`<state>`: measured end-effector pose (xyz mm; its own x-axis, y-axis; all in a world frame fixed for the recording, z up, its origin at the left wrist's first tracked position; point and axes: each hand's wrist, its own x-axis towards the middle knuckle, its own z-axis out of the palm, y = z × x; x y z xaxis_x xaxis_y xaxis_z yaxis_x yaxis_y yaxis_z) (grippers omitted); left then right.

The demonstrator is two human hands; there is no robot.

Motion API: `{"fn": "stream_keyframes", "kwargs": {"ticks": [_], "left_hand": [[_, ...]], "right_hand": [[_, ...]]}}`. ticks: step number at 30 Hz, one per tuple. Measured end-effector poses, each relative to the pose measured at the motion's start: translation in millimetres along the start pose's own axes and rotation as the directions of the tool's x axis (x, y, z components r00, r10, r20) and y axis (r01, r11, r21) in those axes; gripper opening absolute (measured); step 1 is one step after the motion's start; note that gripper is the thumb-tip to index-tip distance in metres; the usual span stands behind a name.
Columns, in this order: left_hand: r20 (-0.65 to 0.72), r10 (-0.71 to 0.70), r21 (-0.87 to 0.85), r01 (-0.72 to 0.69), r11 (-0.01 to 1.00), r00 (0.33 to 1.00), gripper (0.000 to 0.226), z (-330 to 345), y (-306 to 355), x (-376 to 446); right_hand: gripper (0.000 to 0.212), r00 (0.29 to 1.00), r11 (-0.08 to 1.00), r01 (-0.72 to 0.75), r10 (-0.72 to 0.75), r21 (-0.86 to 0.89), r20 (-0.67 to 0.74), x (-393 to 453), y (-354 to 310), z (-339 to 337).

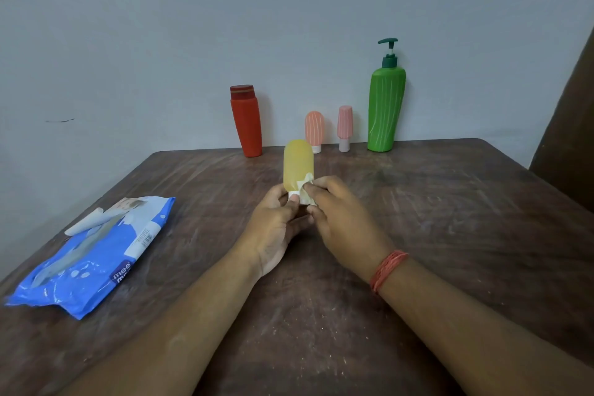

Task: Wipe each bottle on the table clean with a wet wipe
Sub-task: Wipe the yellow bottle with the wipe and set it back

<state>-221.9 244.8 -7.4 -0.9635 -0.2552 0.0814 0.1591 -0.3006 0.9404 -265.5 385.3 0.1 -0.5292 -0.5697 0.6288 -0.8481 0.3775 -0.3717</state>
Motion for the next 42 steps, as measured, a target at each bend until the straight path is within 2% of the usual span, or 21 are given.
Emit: {"fn": "stream_keyframes", "kwargs": {"ticks": [3,7,10,14,18,21,25,29,32,34,36,42], "left_hand": [[-0.032,-0.002,0.036,0.003,0.999,0.999,0.027,2.0,-1.4,1.0],[0.005,0.011,0.212,-0.012,0.977,1.000,0.026,2.6,-4.1,0.3],[0.080,0.014,0.345,-0.041,0.938,0.997,0.030,4.8,-6.4,-2.1],[0.148,0.010,0.420,-0.072,0.904,0.989,0.027,5.7,-8.9,-2.8],[0.111,0.040,0.295,-0.071,0.953,0.993,0.028,3.5,-6.8,-2.6],[0.063,0.051,0.228,-0.065,0.972,0.997,0.028,0.2,-3.4,-1.4],[0.124,0.023,0.317,-0.061,0.946,0.992,0.028,3.4,-4.3,-3.5],[0.189,0.007,0.415,-0.086,0.906,0.982,0.027,6.3,-5.8,-4.4],[0.111,0.040,0.315,-0.073,0.946,0.993,0.026,4.5,-3.3,-4.2],[0.056,0.054,0.235,-0.065,0.970,0.997,0.027,1.6,-1.0,-2.7],[0.039,0.045,0.203,-0.052,0.978,0.998,0.029,-0.1,0.7,-1.9],[0.128,0.019,0.270,-0.054,0.961,0.992,0.028,4.7,-2.1,-4.3]], "right_hand": [[0.051,0.995,0.990,-0.094,0.091,0.102,0.031,-4.9,-6.3,10.8],[0.066,0.972,0.949,-0.233,0.221,0.215,0.079,-7.0,-8.3,17.3],[0.070,0.962,0.933,-0.270,0.271,0.237,0.029,1.5,-1.1,8.1],[0.073,0.960,0.941,-0.251,0.271,0.225,-0.064,9.5,9.4,-7.7],[0.057,0.985,0.955,-0.163,0.170,0.247,-0.007,-0.8,10.1,-1.5],[0.062,0.990,0.976,-0.127,0.115,0.178,0.077,-6.2,4.7,3.5],[0.058,0.989,0.973,-0.145,0.147,0.182,0.004,3.0,5.9,-7.2],[0.059,0.987,0.986,-0.149,0.153,0.080,-0.049,7.9,14.4,-17.9],[0.055,0.995,0.993,-0.096,0.094,0.065,0.036,-1.1,11.0,-11.5],[0.060,0.991,0.999,-0.049,0.046,0.020,0.126,-6.5,6.0,-4.7],[0.063,0.987,0.999,-0.047,0.043,0.022,0.154,-6.5,5.4,-1.9],[0.058,0.993,0.994,-0.109,0.108,0.008,0.036,2.6,11.6,-10.2]]}}
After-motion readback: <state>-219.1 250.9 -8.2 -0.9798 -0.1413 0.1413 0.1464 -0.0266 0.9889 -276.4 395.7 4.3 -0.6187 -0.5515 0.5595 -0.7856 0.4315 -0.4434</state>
